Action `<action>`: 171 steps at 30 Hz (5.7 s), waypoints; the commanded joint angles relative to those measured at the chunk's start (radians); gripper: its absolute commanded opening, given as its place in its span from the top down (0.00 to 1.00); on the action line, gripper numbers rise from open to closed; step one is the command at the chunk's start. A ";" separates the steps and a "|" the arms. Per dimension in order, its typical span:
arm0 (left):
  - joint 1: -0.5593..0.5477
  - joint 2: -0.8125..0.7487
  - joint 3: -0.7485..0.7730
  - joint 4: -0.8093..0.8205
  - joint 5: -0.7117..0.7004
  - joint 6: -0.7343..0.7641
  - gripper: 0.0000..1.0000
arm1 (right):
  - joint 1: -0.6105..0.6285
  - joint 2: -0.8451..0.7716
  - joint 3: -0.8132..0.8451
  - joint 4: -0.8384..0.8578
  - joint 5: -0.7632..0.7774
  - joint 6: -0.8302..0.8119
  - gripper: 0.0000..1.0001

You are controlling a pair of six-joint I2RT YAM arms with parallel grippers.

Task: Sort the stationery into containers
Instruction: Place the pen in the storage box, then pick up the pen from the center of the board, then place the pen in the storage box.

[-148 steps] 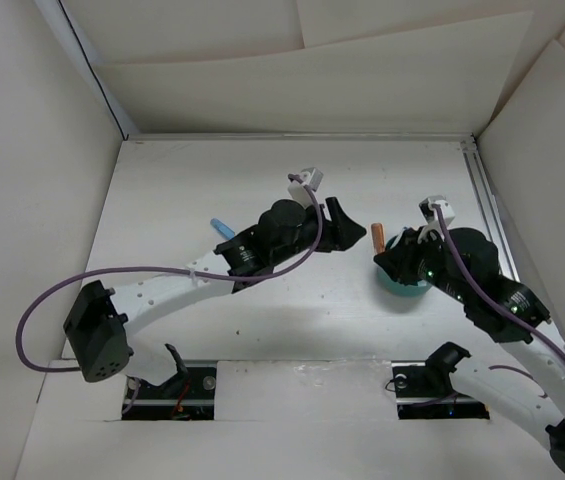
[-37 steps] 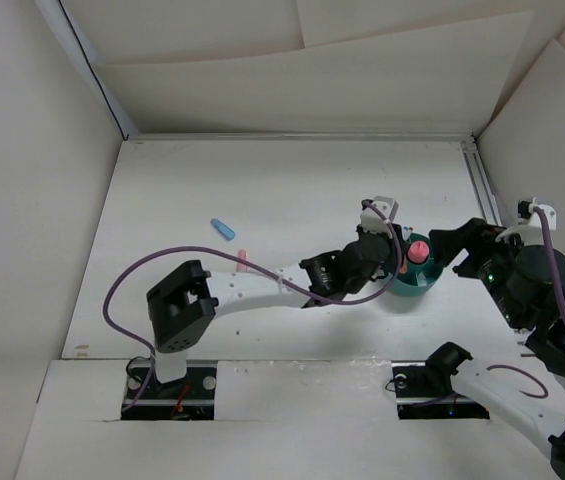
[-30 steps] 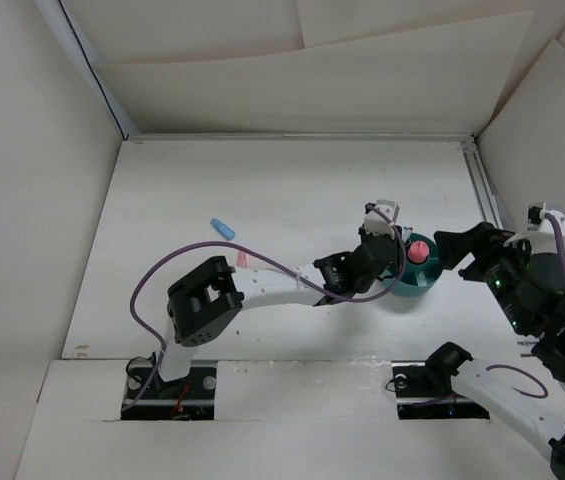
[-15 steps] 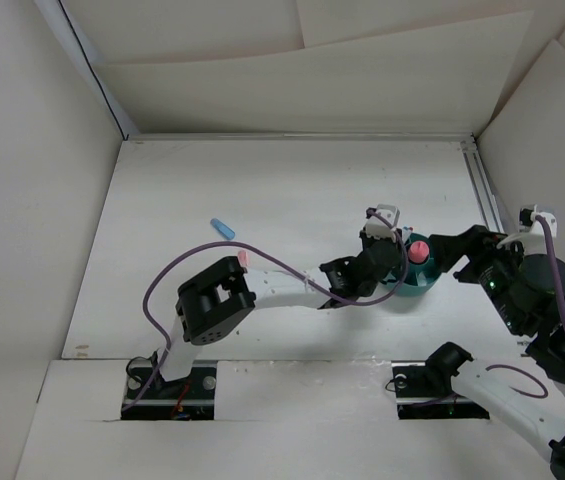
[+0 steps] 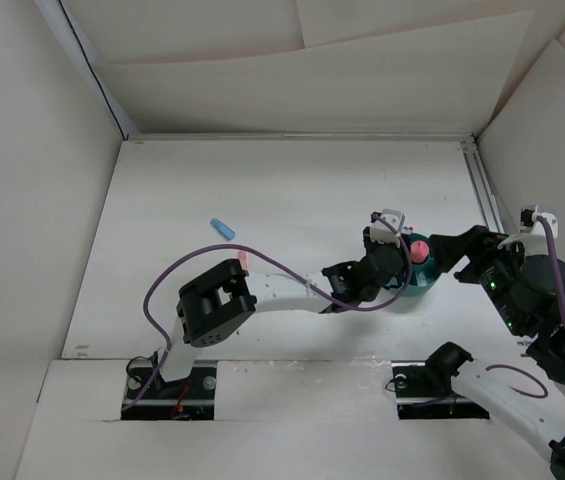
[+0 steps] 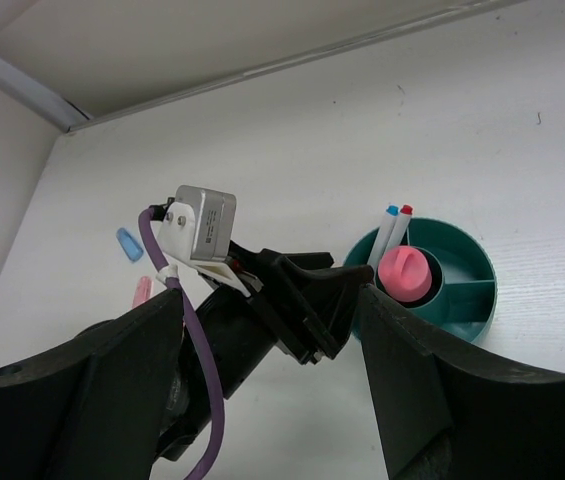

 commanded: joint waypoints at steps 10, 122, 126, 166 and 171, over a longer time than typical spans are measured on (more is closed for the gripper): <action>-0.006 -0.212 -0.117 0.011 -0.051 -0.013 0.69 | 0.010 -0.001 0.019 0.049 -0.003 -0.011 0.25; 0.442 -0.720 -0.478 -0.204 0.265 -0.230 1.00 | 0.010 0.054 -0.120 0.279 -0.034 0.078 0.57; 0.376 -0.656 -0.422 -0.113 0.242 -0.230 1.00 | 0.010 0.054 -0.049 0.246 0.050 0.087 0.51; -0.014 0.041 -0.006 0.384 -0.198 0.049 1.00 | 0.010 -0.032 -0.035 0.218 0.145 0.078 0.47; -0.014 0.082 0.017 0.447 -0.237 0.103 1.00 | 0.010 -0.032 -0.044 0.218 0.135 0.069 0.47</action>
